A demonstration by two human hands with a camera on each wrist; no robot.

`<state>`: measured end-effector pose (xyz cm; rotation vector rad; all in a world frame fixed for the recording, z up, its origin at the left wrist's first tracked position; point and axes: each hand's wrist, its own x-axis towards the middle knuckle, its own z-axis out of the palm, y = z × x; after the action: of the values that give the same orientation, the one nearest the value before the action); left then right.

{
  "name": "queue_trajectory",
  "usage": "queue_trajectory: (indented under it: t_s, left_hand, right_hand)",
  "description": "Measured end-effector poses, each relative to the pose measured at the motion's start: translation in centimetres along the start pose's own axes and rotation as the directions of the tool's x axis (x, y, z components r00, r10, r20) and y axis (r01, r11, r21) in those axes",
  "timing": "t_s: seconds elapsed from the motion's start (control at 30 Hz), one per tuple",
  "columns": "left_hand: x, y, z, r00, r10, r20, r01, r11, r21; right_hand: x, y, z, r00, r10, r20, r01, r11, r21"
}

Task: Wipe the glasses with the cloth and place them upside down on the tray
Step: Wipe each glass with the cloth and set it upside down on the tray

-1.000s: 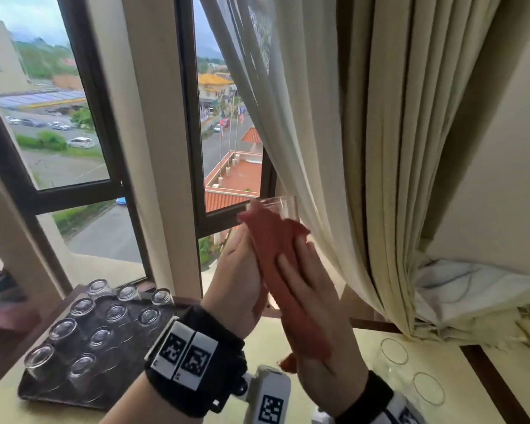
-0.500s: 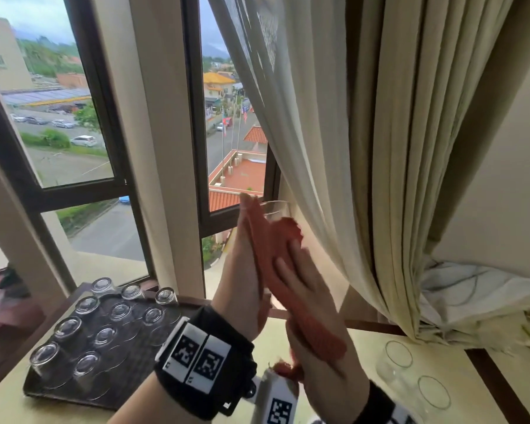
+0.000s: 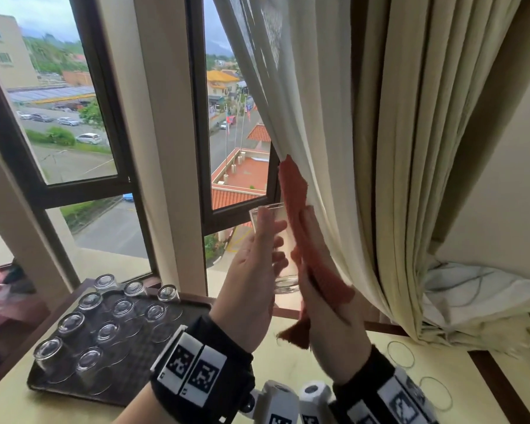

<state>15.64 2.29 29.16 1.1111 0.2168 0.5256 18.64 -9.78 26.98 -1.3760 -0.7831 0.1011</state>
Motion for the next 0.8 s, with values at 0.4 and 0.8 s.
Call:
queue_trajectory:
  t_s: [0.4,0.8]
  left_hand:
    - [-0.7,-0.1,-0.2,0.993,-0.024,0.117,0.016,0.998,0.068]
    - [-0.3,0.3,-0.7,0.997,-0.036,0.065,0.031,0.997,0.066]
  right_hand:
    - [0.0,-0.5,-0.3,0.98,0.188,-0.061,-0.174,0.967,0.184]
    - [-2.3,1.9,-0.4,0.982,0.188,-0.029,-0.183,0.975,0.122]
